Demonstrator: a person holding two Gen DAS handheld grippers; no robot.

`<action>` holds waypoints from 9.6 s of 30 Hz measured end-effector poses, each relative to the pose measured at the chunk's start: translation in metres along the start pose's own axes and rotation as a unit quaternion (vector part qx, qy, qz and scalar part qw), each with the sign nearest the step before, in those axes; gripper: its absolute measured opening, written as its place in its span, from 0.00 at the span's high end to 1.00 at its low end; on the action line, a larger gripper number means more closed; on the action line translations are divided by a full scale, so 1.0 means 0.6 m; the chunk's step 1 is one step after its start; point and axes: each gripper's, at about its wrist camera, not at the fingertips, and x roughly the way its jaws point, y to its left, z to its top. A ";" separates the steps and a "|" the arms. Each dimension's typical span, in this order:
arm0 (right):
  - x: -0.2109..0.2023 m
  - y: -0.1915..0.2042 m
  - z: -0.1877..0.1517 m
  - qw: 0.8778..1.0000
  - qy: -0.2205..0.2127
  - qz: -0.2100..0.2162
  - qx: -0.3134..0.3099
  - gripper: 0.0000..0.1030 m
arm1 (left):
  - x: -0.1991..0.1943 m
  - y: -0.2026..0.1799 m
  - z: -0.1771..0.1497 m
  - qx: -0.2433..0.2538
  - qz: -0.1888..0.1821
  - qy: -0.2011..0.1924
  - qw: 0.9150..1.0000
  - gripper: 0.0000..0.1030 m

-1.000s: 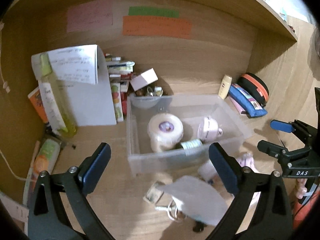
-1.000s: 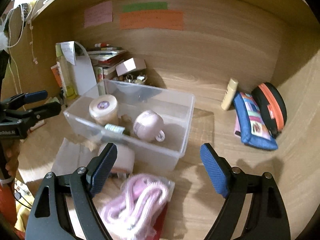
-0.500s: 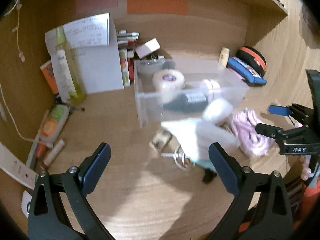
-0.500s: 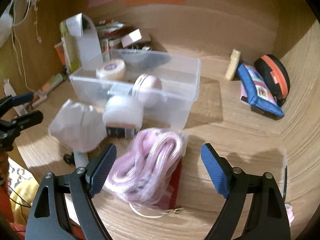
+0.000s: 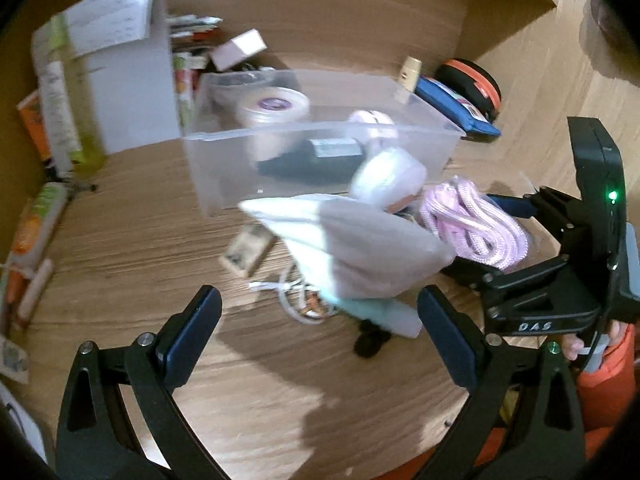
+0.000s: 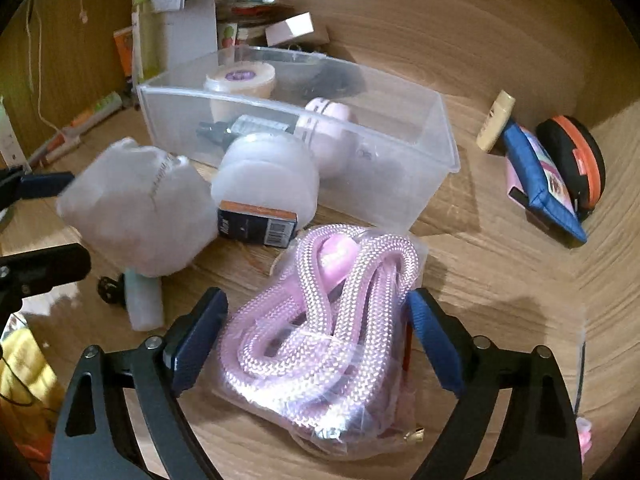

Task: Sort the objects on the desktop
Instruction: 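Grasp the white drawstring bag with the left gripper while the right grasps the pink rope bag, then carry the white bag and pink rope bag over the clear box with both grippers, then lower both bags into the clear box and open both grippers, then move both grippers back toward the small metal tin and red pouch, then grasp the small metal tin with the left gripper while the right grasps the red pouch, then carry the tin and red pouch over the clear box with both grippers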

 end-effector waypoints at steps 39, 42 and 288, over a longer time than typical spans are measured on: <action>-0.041 -0.147 -0.003 0.984 -0.057 0.080 0.148 0.67 | 0.040 -0.015 0.057 -0.010 0.006 -0.047 0.999 0.40; -0.053 -0.152 0.004 0.984 -0.070 0.076 0.148 0.67 | 0.028 -0.005 0.063 -0.021 0.006 -0.057 0.998 0.41; -0.055 -0.134 0.136 0.982 -0.157 0.058 0.084 0.78 | -0.001 -0.036 0.192 0.015 0.054 -0.126 0.991 0.78</action>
